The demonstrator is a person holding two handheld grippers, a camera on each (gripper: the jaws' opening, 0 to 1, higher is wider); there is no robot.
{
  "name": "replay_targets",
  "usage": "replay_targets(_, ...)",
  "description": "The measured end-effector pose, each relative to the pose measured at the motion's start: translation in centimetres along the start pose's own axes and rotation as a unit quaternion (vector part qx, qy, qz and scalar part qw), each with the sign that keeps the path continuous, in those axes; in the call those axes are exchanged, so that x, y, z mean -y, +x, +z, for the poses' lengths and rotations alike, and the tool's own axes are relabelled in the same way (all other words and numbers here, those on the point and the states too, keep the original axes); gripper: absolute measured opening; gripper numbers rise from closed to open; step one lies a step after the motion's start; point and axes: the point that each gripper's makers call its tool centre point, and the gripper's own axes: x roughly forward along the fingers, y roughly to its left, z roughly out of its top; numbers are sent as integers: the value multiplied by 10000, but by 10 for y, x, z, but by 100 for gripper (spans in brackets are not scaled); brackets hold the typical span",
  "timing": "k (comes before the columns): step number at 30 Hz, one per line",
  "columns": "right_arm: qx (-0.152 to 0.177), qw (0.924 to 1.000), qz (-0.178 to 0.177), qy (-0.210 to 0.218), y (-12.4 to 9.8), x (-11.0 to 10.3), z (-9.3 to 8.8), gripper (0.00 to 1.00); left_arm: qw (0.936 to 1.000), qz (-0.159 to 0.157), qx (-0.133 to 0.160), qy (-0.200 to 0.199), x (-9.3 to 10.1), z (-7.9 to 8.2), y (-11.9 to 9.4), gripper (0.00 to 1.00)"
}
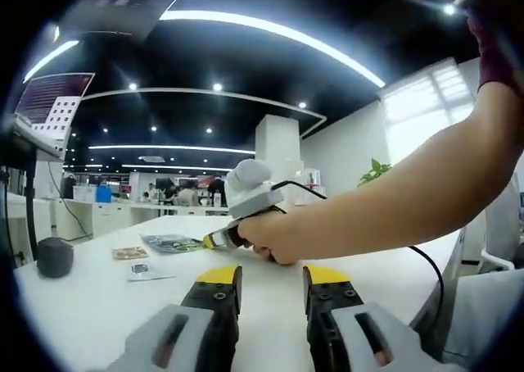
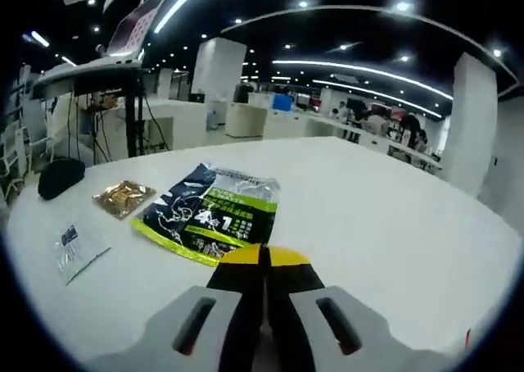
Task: Arrange the skincare products in the storage area until every visible bottle or jar stands upright without overlapping.
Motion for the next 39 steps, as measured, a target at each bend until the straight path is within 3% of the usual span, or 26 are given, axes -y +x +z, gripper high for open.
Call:
replay_targets(5,265,9966,219,752,-8,-1,7,0,10000,-18,-18,33,0,-1,0,31)
replay_targets(6,363,9949,416,846,-9,-5,11,0,10000,-17,-20,31,0,-1,0,31)
replay_targets(8,455,9934,377,983,-13,-1,13,0,10000,-22,-16,32,1,-1,0,31)
replay_targets(12,455,9872,519,1438,-19,-2,13,0,9999,-17,-36,123,0,-2,1,30)
replay_targets(14,523,9805,618,1789,-26,-6,16,0,9999,-20,-38,160,0,-2,1,30)
replay_targets(17,598,9801,597,1798,-38,-5,15,0,9998,-15,-33,171,-1,-2,2,30)
replay_targets(21,748,9731,641,2082,-63,-3,17,0,9999,20,-29,126,-2,-2,0,30)
replay_targets(24,876,9675,716,2263,-84,-5,20,0,10000,48,-22,79,-3,-1,1,31)
replay_targets(27,1043,9557,860,2616,-106,-6,24,0,10000,71,27,-57,-3,1,0,32)
replay_targets(32,1174,9482,1000,2778,-132,-9,25,0,9997,68,55,-247,-1,3,0,34)
replay_targets(34,1175,9483,1018,2768,-141,-10,24,0,9993,62,61,-361,-1,4,-1,35)
replay_targets(36,1055,9424,1296,2898,-153,-18,19,0,9989,90,75,-452,-2,6,-2,36)
replay_targets(37,1063,9441,1204,2879,-158,-14,15,0,9987,99,38,-498,-3,5,0,36)
replay_targets(39,937,9426,1349,2906,-168,-19,9,0,9988,202,-95,-441,-3,2,3,39)
